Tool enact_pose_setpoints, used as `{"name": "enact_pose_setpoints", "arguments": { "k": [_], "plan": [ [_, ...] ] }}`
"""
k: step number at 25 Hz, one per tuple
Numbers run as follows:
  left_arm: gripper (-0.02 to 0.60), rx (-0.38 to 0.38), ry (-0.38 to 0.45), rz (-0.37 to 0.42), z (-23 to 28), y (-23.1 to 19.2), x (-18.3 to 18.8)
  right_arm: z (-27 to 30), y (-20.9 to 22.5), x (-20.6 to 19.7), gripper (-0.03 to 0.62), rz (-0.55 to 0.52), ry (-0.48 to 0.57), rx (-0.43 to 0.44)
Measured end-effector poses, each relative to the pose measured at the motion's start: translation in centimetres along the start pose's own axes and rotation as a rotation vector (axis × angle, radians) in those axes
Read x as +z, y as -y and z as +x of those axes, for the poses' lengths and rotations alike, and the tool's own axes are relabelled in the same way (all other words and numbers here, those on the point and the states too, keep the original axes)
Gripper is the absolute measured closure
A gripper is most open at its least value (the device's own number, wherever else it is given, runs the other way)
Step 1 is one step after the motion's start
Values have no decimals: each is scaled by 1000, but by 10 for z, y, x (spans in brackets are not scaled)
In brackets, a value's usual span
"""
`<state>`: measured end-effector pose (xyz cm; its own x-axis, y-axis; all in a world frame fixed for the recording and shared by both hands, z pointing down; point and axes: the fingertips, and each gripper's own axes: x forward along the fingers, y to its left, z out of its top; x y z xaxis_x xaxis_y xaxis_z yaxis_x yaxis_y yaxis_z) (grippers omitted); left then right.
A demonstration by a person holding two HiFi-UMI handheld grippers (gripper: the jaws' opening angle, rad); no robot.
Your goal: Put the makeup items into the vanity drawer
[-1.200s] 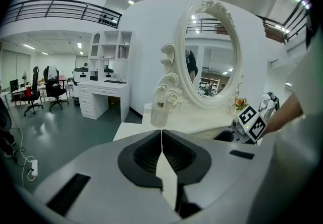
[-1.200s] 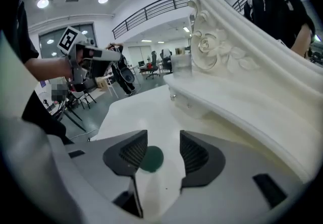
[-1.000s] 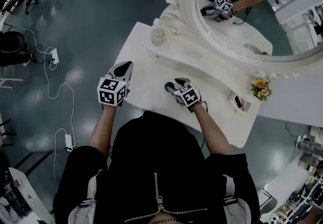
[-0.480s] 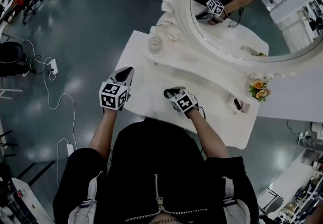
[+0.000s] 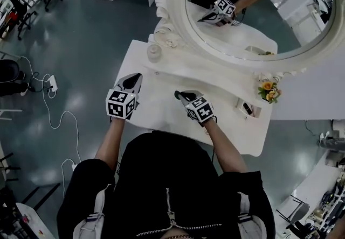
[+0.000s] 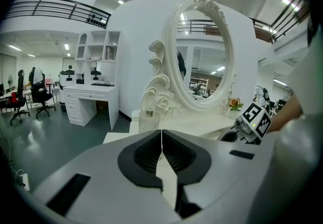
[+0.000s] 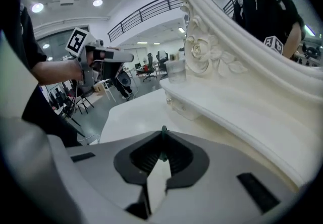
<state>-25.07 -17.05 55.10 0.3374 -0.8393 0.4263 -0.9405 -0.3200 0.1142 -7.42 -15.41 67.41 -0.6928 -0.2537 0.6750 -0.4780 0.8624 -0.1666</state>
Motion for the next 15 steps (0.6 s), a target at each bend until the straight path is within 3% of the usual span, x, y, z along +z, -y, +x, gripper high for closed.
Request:
{"name": "enact_pose_setpoints", "arguments": {
  "k": [8,15],
  "plan": [
    [558,-57,19,29,22,29,18,-67,39,48,571,7,176,-133],
    [558,-146,21,68,55,73,35,-135,87,34,571,91,245,-279]
  ]
}}
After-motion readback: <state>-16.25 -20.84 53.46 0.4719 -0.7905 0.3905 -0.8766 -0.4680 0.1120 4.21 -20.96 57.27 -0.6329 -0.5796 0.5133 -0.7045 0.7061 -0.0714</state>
